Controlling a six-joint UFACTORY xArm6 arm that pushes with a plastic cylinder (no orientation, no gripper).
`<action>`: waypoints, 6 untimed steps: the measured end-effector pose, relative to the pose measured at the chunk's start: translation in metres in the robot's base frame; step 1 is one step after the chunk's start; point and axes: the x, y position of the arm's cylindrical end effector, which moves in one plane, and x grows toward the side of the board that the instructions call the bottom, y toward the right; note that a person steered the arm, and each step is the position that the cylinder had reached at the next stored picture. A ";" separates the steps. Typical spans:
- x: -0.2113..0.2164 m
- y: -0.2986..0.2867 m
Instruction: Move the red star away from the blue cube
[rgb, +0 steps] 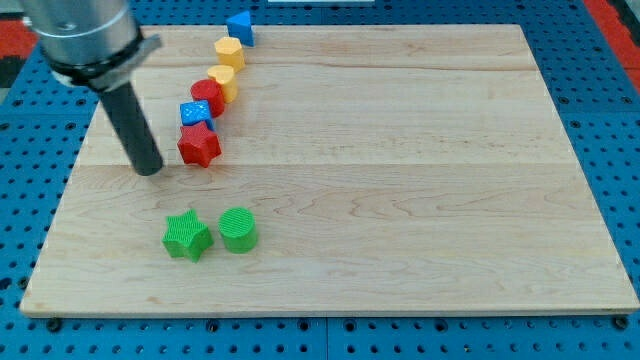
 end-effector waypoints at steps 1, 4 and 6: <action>-0.018 0.023; 0.007 0.208; -0.047 0.025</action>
